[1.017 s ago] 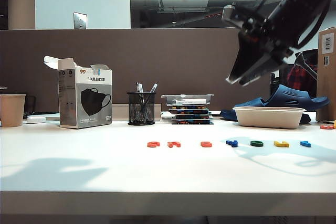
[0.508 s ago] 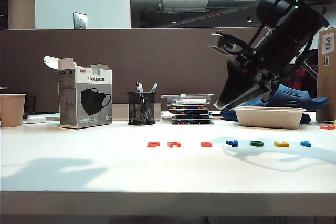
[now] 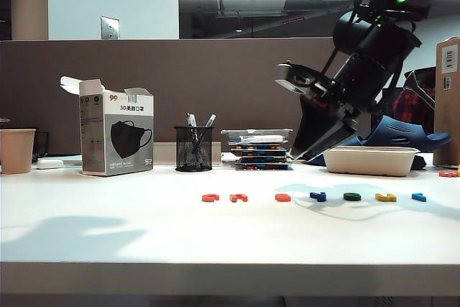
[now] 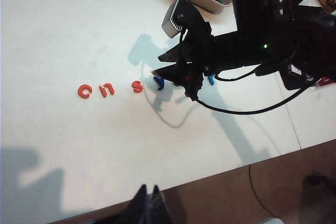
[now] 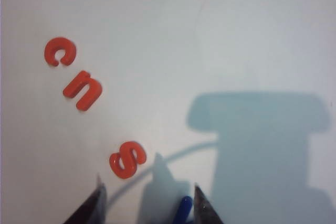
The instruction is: Select the appropriate letters from the row of letter magnets placed on the table to arrange into the word "yes".
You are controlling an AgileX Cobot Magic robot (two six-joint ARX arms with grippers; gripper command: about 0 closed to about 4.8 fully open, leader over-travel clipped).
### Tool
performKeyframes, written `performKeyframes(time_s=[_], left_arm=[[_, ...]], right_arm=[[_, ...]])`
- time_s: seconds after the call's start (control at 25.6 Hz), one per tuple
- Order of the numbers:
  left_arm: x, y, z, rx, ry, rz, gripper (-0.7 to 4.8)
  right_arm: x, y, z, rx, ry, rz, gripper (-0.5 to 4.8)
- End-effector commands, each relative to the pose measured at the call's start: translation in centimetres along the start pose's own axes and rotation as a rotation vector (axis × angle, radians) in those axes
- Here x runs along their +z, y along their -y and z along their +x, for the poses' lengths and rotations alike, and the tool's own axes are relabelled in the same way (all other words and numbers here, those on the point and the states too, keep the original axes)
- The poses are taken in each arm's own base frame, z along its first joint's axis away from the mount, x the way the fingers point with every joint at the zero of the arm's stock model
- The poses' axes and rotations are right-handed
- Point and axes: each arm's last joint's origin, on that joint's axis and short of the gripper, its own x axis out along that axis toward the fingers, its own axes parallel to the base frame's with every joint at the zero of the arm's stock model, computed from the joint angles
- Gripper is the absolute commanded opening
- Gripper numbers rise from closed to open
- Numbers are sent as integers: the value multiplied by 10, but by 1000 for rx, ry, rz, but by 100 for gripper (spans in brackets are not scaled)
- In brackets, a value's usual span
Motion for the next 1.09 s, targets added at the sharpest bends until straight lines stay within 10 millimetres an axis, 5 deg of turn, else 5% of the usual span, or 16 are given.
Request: performKeyframes(time_s=[0.04,1.09], left_arm=[[1,1,-2,-8,17,0,-5],[1,1,-2,-8,16,0,-5]], right_arm=[[8,1,-5,20,-39,16,198],[3,11,29,43,-223,49,198]])
